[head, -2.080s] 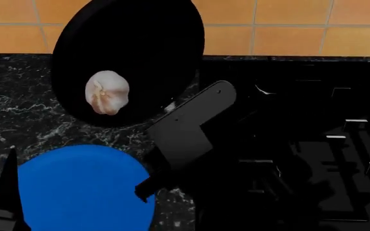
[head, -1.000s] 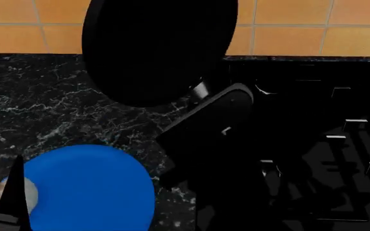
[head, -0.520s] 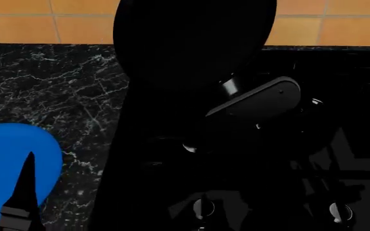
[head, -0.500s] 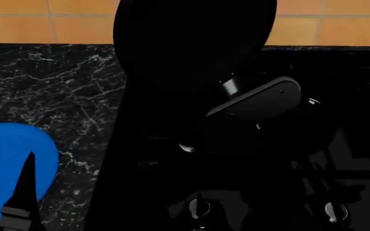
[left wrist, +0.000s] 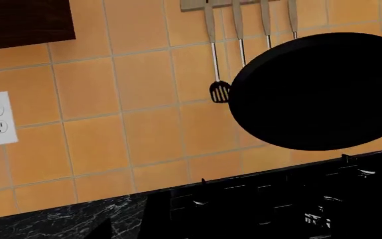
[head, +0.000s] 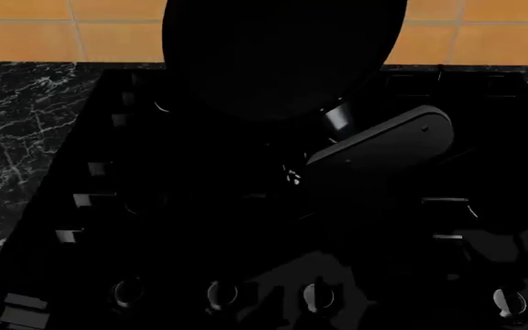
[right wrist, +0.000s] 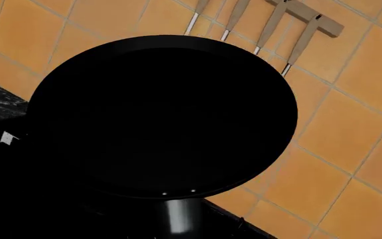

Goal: Pick up the pan and dump the vegetables in it onto the plate. Then return the pan to the stove.

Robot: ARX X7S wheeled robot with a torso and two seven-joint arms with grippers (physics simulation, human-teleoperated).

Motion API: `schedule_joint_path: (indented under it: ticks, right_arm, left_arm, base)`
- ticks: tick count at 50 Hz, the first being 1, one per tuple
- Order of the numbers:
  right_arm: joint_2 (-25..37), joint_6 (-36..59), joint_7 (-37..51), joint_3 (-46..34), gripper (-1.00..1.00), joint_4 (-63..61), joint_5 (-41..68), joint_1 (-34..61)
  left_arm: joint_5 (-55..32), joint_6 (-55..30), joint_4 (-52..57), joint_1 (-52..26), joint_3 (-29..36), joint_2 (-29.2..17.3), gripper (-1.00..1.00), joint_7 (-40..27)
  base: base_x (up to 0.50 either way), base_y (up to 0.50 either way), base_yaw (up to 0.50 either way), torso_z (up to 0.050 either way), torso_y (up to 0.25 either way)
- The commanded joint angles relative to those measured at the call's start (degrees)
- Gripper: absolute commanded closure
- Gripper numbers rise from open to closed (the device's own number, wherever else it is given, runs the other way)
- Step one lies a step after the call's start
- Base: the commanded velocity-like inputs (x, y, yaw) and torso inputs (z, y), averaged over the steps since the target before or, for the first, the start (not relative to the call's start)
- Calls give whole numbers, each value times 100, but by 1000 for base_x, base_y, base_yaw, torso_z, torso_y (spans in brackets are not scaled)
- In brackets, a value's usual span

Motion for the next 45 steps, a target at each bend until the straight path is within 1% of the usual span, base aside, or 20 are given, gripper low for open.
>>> schedule_joint_path:
  ticks: [1, 17, 19, 20, 22, 26, 31, 33, 34, 38, 45]
  right_arm:
    - [22, 50, 30, 329, 100, -291, -782, 148]
    - [-18, -200, -10, 322, 100, -56, -754, 105]
    - [-83, -17, -67, 369, 100, -32, -618, 109]
    - [-87, -193, -92, 312, 100, 72, -657, 100]
    - [-220, -254, -246, 351, 100, 317, -466, 92]
    - [-535, -471, -576, 565, 100, 939, -33, 128]
    - [-801, -493, -850, 707, 100, 1503, 334, 167]
    - [-840, -538, -874, 655, 100, 1658, 315, 166]
    - [-911, -497, -926, 773, 100, 1750, 468, 153]
    - [-932, -567, -947, 750, 100, 1945, 449, 125]
    - [-1020, -790, -984, 1039, 100, 2252, 591, 159]
  left_arm:
    - [1, -11, 10, -23, 47, -14, -100, -28]
    - [-11, 17, -66, -49, 90, -23, -100, -42]
    - [-17, -14, -40, -62, 98, -21, -100, -59]
    - [-19, -35, -32, -80, 111, -18, -100, -67]
    - [-15, -52, -28, -98, 137, -14, -100, -75]
    - [-33, -71, 18, -65, 119, -21, -100, -103]
    - [-50, -59, 21, -43, 98, -27, -100, -118]
    - [-52, -47, 4, -41, 100, -27, -100, -117]
    - [-61, -43, 5, -41, 91, -29, -100, -117]
    - [-71, -42, 17, -28, 80, -43, -100, -124]
    - [-42, 40, -22, 19, 103, -59, -100, -120]
  base:
    - [0, -500, 0, 0, 11]
    - [0, -500, 0, 1, 3]
    - [0, -420, 0, 0, 0]
    - [0, 0, 0, 0, 0]
    - [0, 0, 0, 0, 5]
    - [0, 0, 0, 0, 2]
    - [0, 0, 0, 2, 2]
    - [0, 0, 0, 0, 5]
    - [0, 0, 0, 0, 0]
    - [0, 0, 0, 0, 3]
    - [0, 0, 0, 1, 3]
